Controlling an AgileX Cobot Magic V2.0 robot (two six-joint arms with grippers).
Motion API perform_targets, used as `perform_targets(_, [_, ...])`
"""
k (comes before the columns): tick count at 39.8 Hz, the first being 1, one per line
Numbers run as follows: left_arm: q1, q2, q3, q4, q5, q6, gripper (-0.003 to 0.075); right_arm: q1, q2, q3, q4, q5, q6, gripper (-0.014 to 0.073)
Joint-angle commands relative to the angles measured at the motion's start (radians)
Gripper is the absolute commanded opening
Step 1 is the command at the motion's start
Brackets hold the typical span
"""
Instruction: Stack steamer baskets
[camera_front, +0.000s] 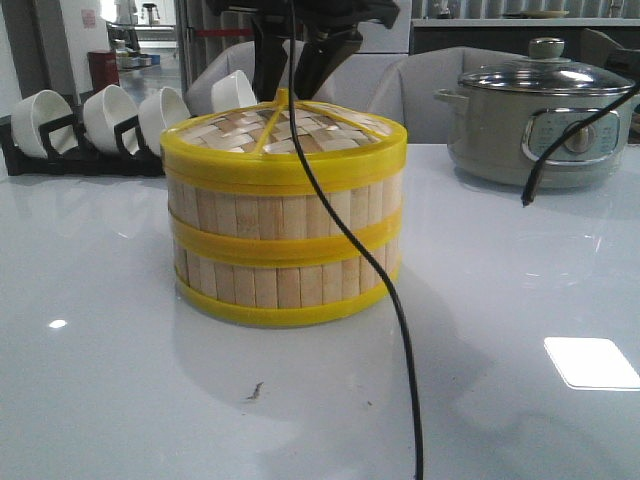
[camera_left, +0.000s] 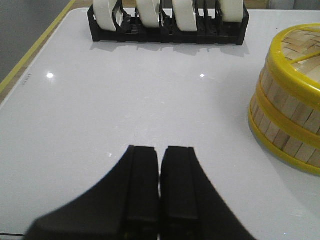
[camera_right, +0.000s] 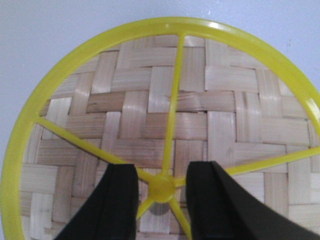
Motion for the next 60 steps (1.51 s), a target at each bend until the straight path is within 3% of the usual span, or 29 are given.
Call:
perform_targets(1, [0.001, 0.003, -0.028, 0.005, -0.078, -0.008, 0.0085, -0.003, -0.075, -0.037, 0.004, -0.059, -0.011, 0.0362])
perform_targets(12, [0.001, 0.003, -0.028, 0.005, -0.078, -0.008, 0.0085, -0.015, -0.184, -0.032, -0.058, -0.115, -0.011, 0.0360])
perform_targets(18, [0.001, 0.003, -0.028, 0.005, -0.078, -0.008, 0.0085, -0.065, -0.319, 0.056, -0.091, -0.157, -0.011, 0.0360])
perform_targets(24, [0.001, 0.003, -0.028, 0.005, -0.078, -0.008, 0.0085, -0.154, -0.516, 0.263, -0.091, -0.283, -0.011, 0.0360])
perform_targets(34, [0.001, 0.003, -0.028, 0.005, -0.078, -0.008, 0.0085, -0.351, -0.923, 0.750, -0.091, -0.597, -0.011, 0.0360])
perform_targets(43, [0.001, 0.003, -0.028, 0.005, -0.078, -0.008, 0.0085, -0.528, -1.279, 1.133, -0.091, -0.794, -0.011, 0.0360])
perform_targets(51, [0.001, 0.003, -0.028, 0.005, -0.078, -0.008, 0.0085, -0.622, -1.552, 1.389, -0.091, -0.839, -0.011, 0.0360])
perform_targets(60, [0.001, 0.003, -0.028, 0.005, -0.078, -0.008, 0.0085, -0.637, -1.767, 1.607, -0.091, -0.827, -0.011, 0.0360])
